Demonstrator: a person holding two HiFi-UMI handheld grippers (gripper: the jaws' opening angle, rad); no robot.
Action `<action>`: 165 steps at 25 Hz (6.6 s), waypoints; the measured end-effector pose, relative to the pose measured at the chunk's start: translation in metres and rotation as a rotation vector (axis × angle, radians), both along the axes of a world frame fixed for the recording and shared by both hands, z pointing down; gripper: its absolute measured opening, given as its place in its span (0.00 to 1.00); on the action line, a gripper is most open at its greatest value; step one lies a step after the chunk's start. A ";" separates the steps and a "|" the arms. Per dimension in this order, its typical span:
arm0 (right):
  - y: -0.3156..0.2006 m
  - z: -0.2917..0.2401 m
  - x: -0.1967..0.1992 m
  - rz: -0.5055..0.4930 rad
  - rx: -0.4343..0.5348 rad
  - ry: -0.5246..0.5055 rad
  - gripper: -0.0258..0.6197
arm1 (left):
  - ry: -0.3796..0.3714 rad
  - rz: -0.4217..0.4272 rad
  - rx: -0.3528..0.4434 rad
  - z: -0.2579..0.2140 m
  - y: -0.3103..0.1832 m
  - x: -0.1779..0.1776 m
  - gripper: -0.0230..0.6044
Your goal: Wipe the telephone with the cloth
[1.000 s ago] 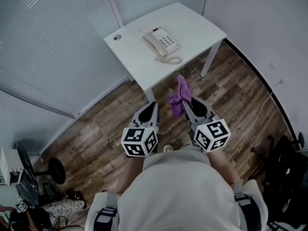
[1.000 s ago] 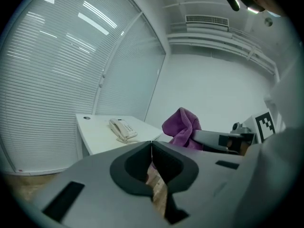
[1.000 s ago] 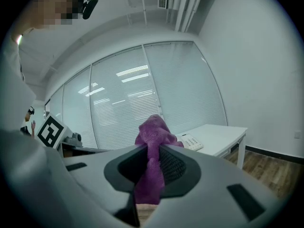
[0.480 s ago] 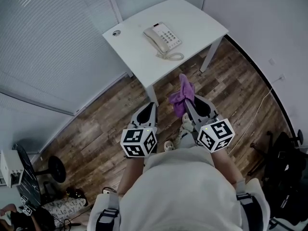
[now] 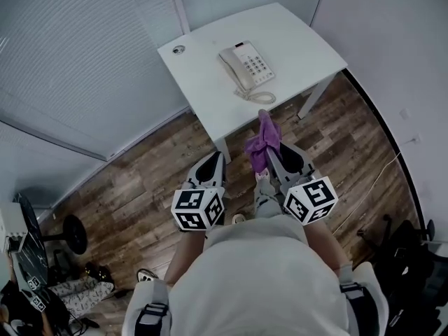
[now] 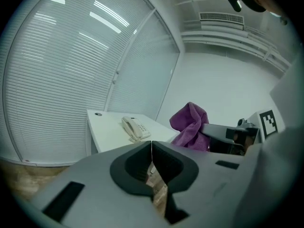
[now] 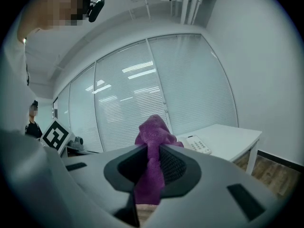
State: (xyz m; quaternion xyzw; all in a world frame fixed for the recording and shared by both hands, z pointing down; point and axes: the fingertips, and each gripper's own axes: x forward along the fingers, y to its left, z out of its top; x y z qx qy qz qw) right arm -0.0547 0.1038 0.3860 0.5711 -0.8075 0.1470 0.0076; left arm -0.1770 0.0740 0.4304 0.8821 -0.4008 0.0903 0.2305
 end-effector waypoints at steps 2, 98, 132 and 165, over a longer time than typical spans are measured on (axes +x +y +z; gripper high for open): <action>-0.021 0.000 0.007 -0.009 0.000 -0.013 0.16 | -0.002 -0.012 -0.002 0.000 -0.018 0.006 0.07; -0.434 0.137 0.021 -0.340 -0.201 0.254 0.16 | -0.002 -0.384 -0.192 0.058 -0.261 0.051 0.07; -0.354 0.151 0.034 -0.415 -0.213 0.323 0.17 | 0.017 -0.362 -0.182 0.055 -0.228 0.072 0.07; -0.288 0.183 0.048 -0.456 -0.300 0.317 0.17 | 0.034 -0.375 -0.169 0.054 -0.204 0.086 0.07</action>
